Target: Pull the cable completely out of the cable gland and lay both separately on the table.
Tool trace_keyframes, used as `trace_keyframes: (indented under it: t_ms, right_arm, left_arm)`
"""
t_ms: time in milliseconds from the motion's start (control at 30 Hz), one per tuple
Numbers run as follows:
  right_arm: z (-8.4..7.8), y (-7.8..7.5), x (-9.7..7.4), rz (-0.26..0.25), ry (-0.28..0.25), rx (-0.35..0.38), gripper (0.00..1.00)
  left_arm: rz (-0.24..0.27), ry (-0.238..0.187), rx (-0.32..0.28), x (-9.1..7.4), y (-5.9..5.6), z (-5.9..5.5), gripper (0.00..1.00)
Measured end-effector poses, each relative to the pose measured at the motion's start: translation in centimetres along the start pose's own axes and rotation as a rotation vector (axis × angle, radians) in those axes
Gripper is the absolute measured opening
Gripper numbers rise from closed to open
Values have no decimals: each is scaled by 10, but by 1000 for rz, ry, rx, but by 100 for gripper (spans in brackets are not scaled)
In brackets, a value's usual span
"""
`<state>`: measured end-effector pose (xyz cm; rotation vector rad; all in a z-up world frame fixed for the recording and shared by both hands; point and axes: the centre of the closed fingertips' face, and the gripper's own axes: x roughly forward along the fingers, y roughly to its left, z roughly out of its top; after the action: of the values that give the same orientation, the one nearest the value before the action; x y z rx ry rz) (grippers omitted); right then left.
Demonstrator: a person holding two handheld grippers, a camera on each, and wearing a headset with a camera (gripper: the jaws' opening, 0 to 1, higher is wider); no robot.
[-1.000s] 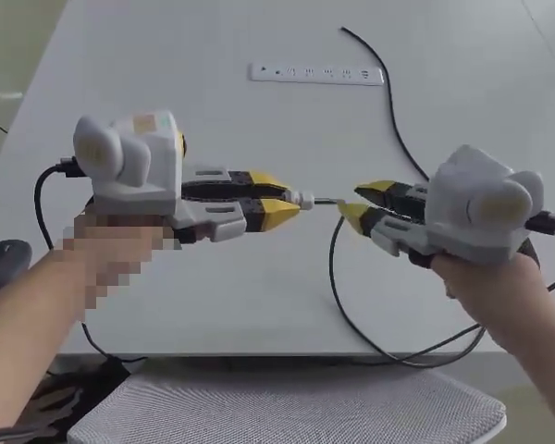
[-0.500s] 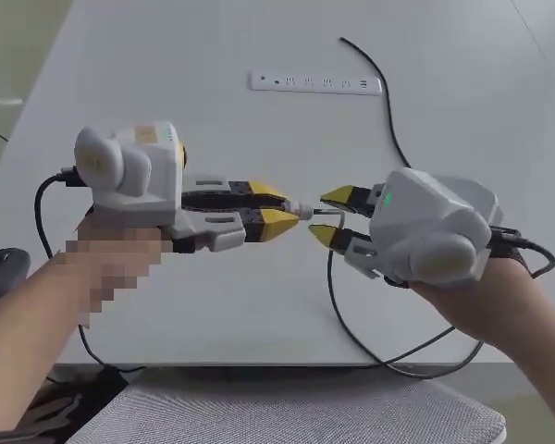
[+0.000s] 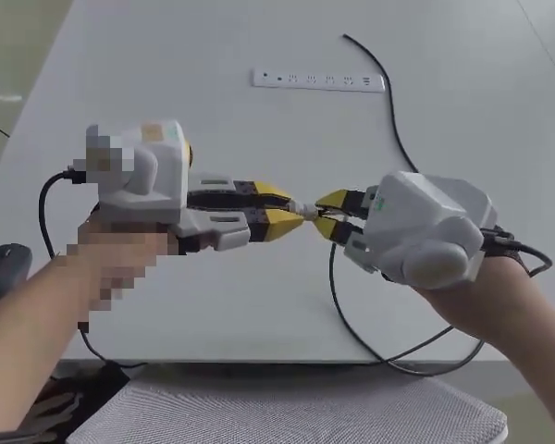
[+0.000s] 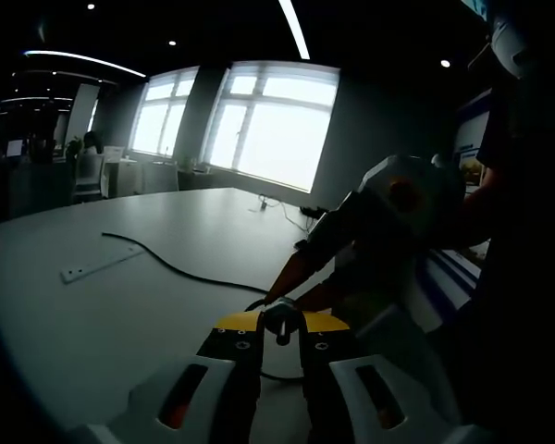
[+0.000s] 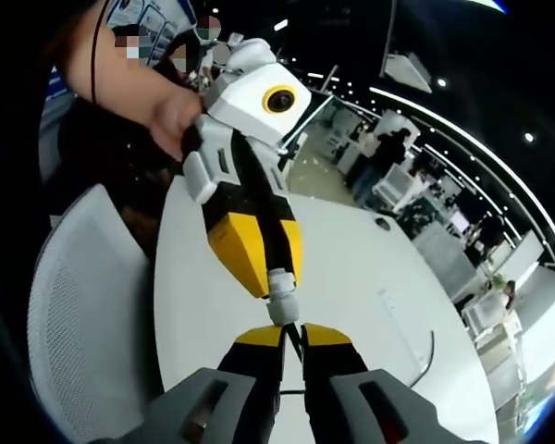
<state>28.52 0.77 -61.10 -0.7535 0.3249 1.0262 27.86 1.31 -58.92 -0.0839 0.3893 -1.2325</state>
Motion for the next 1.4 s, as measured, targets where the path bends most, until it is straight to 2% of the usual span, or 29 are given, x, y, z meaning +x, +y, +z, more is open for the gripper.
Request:
trace_keyframes:
  t_ms: [400, 667, 833, 1000, 1200, 1400]
  right_arm:
    - [-4, 2, 1, 9, -7, 30, 0]
    - [-16, -4, 2, -1, 26, 72, 0]
    - [-31, -8, 3, -10, 52, 135, 0]
    - [-44, -10, 0, -22, 74, 165, 0]
    - [-61, -14, -3, -42, 97, 185, 0]
    - [-69, -16, -6, -56, 103, 188, 0]
  left_arm:
    - [-3, 3, -2, 2, 1, -3, 15]
    - [-2, -5, -6, 0, 3, -1, 15]
    - [-3, -6, -7, 0, 4, -1, 15]
    - [-10, -14, -9, -2, 4, 1, 15]
    - [-14, -20, -12, -2, 6, 2, 15]
    - [-15, -18, -15, -2, 8, -1, 15]
